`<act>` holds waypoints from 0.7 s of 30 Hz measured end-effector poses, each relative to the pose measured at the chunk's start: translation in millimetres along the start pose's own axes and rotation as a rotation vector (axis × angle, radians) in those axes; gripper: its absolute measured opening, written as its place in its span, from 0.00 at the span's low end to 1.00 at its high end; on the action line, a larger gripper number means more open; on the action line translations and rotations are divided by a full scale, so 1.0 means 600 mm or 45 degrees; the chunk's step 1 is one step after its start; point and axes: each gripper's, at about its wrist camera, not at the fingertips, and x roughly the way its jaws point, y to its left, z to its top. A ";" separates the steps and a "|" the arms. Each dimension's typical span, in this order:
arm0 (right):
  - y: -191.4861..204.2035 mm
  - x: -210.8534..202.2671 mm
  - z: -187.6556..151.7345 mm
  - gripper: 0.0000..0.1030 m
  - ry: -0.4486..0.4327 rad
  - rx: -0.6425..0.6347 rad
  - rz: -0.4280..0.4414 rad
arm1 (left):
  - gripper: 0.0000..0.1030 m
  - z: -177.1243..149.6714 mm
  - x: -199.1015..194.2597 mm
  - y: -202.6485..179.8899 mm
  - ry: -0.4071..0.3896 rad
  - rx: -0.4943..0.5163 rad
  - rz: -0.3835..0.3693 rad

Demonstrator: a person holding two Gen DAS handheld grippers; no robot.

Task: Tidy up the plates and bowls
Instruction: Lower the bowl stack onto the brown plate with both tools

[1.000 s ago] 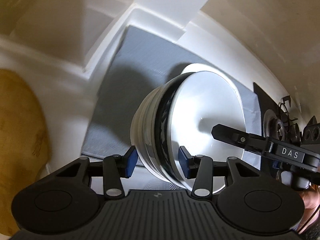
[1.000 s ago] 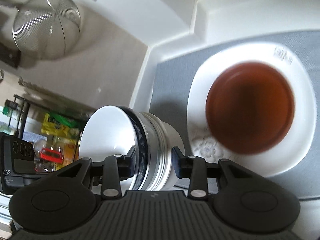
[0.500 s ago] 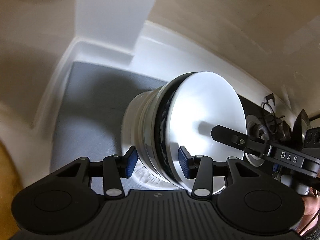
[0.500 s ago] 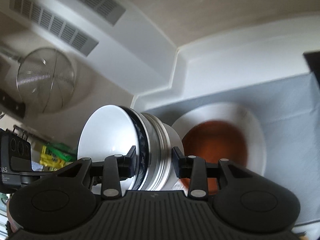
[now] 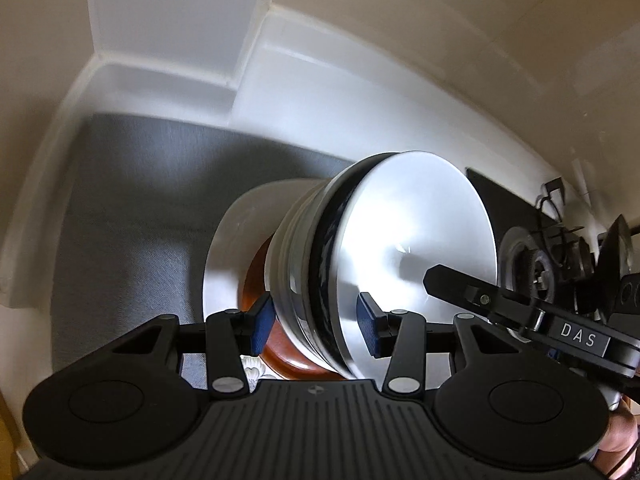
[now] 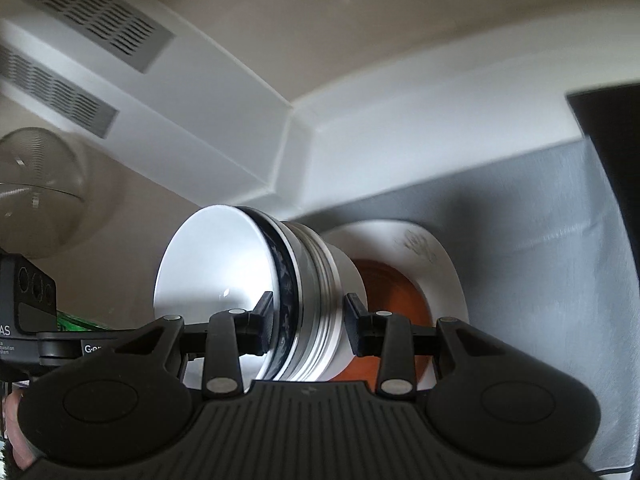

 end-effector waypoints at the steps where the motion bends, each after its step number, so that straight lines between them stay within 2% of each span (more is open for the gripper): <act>1: -0.008 0.008 -0.003 0.39 0.009 0.015 -0.008 | 0.46 -0.001 0.013 0.003 0.005 -0.005 0.002; 8: -0.040 0.044 -0.014 0.39 0.064 0.040 -0.056 | 0.46 -0.013 0.068 0.022 0.042 -0.030 -0.009; 17: -0.048 0.040 -0.019 0.39 0.046 0.014 -0.070 | 0.45 -0.027 0.072 0.019 -0.068 0.041 -0.023; 21: -0.046 0.034 -0.028 0.46 0.030 0.022 -0.073 | 0.43 -0.047 0.066 0.022 -0.118 0.025 -0.034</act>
